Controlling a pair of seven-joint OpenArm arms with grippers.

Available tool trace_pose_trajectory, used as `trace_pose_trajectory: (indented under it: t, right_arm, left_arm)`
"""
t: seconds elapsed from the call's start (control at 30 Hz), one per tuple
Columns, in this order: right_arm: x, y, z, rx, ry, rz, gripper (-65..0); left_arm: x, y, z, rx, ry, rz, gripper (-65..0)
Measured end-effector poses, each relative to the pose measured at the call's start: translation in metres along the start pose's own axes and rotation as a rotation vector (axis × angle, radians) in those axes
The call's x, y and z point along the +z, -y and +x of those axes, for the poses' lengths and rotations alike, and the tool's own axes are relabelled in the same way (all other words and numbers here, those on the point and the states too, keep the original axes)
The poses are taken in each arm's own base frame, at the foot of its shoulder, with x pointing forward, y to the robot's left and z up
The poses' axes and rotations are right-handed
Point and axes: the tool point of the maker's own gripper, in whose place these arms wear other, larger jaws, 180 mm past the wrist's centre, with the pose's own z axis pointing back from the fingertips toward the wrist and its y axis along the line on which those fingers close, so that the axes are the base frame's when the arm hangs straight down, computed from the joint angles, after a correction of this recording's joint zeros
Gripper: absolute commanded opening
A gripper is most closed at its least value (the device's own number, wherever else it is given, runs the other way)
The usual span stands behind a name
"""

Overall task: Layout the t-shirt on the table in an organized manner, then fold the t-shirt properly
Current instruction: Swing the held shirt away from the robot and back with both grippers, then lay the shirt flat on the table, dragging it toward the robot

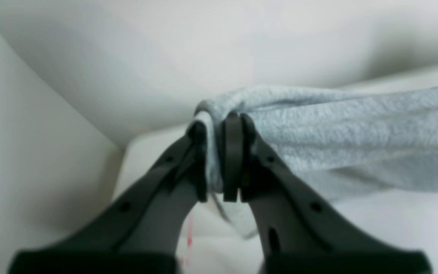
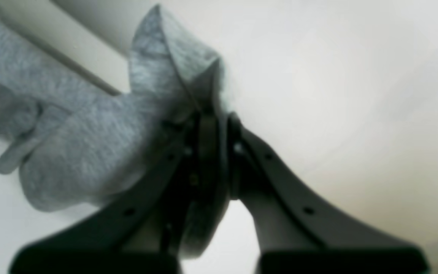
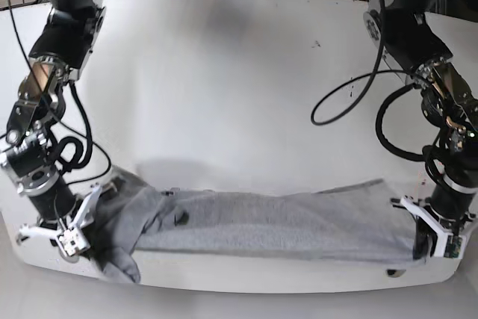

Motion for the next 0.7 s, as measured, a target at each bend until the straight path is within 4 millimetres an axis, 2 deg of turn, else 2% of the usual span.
trace_pose_trajectory:
  t: [0.1,0.23,0.47,0.57,0.7]
  right_arm:
    - [0.005,-0.027,-0.035,-0.066,-0.07,0.041,-64.5]
    - [0.015,-0.056,-0.062,-0.126,-0.096,0.084,-64.5]
    - [0.041,-0.112,-0.122,-0.25,-0.229,0.161,-64.5]
    - [0.053,-0.129,-0.138,-0.284,-0.266,0.186,-64.5]
    - [0.066,-0.141,-0.156,-0.314,-0.311,0.198,-64.5]
  left_arm:
    - [0.004,0.013,-0.031,-0.012,-0.072,-0.037,-65.0]
    - [0.012,0.027,-0.073,-0.022,-0.169,-0.074,-65.0]
    - [0.035,0.048,-0.134,-0.019,-0.314,-0.131,-65.0]
    - [0.048,0.053,-0.158,-0.007,-0.374,-0.141,-65.0]
    - [0.069,0.055,-0.191,-0.003,-0.461,-0.147,-65.0]
